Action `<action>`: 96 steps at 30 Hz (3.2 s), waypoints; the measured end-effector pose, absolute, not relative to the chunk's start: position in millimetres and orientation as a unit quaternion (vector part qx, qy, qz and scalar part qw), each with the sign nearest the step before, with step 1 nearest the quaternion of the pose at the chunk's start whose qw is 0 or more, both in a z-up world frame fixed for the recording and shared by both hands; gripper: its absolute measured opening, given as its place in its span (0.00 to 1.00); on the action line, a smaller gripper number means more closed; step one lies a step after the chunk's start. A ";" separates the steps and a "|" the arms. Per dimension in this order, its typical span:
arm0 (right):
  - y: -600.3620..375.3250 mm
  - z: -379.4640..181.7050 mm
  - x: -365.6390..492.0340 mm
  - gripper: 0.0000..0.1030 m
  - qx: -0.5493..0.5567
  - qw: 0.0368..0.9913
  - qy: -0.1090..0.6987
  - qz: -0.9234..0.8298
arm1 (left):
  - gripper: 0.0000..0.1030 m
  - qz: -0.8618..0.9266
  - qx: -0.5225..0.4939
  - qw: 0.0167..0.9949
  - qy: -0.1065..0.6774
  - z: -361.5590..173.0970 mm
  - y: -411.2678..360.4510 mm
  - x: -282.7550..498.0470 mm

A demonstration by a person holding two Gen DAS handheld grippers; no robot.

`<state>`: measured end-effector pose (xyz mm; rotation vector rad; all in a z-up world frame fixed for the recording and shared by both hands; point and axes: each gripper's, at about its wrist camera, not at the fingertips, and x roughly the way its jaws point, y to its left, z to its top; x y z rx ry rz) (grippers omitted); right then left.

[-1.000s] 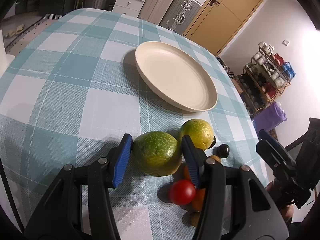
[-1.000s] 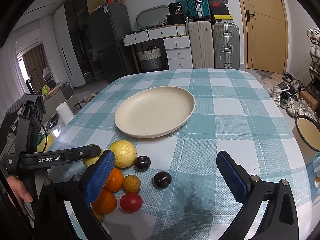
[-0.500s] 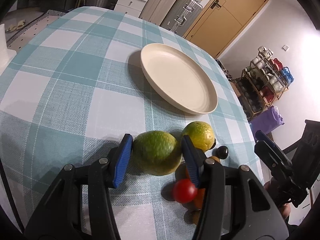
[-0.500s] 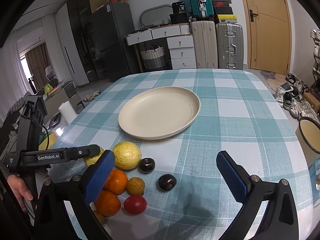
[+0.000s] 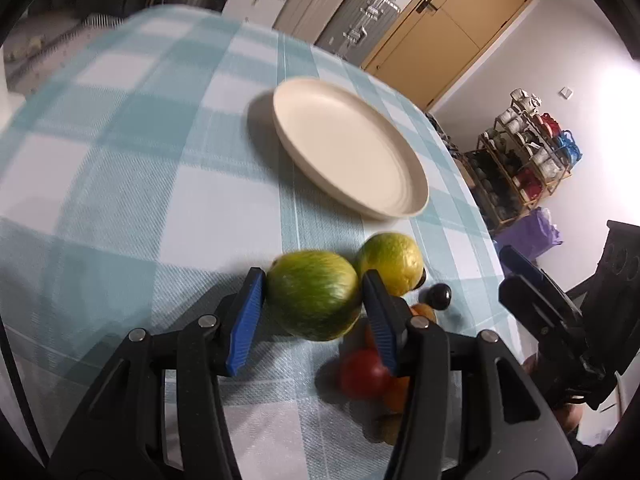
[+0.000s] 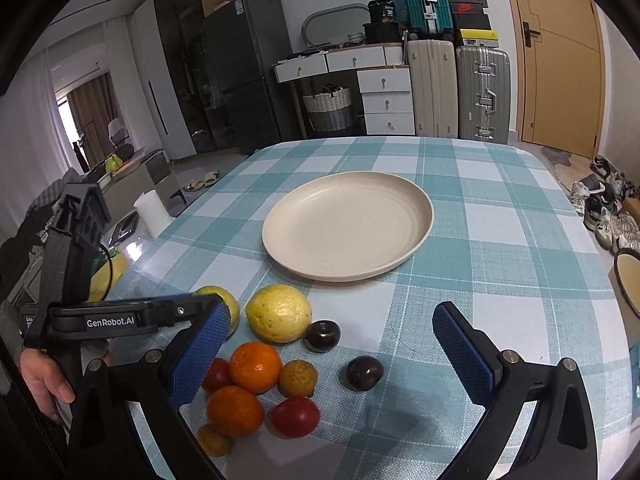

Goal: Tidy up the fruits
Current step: 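Grasp the green citrus with the left tool while the right tool grasps the yellow lemon, then carry both citrus fruits onto the cream plate and open both tools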

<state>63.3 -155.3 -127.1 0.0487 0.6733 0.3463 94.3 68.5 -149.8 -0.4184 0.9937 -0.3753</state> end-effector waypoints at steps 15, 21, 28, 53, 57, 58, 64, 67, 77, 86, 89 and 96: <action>-150.0 -123.1 67.5 1.00 0.017 0.925 0.328 0.191 | 0.45 -0.166 -0.177 0.867 0.434 -132.9 74.1 86.9; -135.1 -126.6 80.1 1.00 0.001 0.910 0.344 0.232 | 0.45 -0.159 -0.176 0.880 0.411 -111.4 87.4 82.4; -115.8 -137.3 100.0 1.00 -0.021 0.893 0.367 0.258 | 0.45 -0.153 -0.178 0.886 0.401 -100.9 102.5 76.6; -82.4 -170.6 118.6 0.52 -0.116 0.860 0.426 0.255 | 0.45 -0.149 -0.180 0.879 0.416 -117.2 103.3 72.8; -88.8 -164.0 116.1 0.51 -0.095 0.867 0.415 0.259 | 0.45 -0.151 -0.176 0.879 0.416 -116.9 101.2 74.3; -91.5 -161.4 115.6 0.51 -0.085 0.868 0.411 0.264 | 0.45 -0.152 -0.175 0.879 0.416 -116.4 100.4 75.1; -108.7 -144.2 116.0 0.51 -0.029 0.879 0.386 0.280 | 0.45 -0.166 -0.167 0.876 0.421 -111.7 91.9 88.6; -118.2 -137.3 118.9 0.51 -0.006 0.883 0.377 0.281 | 0.45 -0.174 -0.159 0.877 0.418 -104.5 85.5 98.3; -144.4 -109.8 139.0 0.51 0.031 0.893 0.348 0.285 | 0.45 -0.208 -0.116 0.880 0.411 -78.3 51.5 142.8; -160.8 -94.0 182.4 0.51 0.041 0.902 0.330 0.277 | 0.45 -0.224 -0.093 0.875 0.418 -66.5 25.3 211.8; -160.0 -96.4 199.8 0.52 0.034 0.901 0.334 0.273 | 0.45 -0.221 -0.094 0.872 0.427 -70.8 20.6 237.2; -155.6 -119.2 238.6 0.52 0.007 0.901 0.354 0.250 | 0.45 -0.226 -0.096 0.859 0.449 -89.5 3.9 294.3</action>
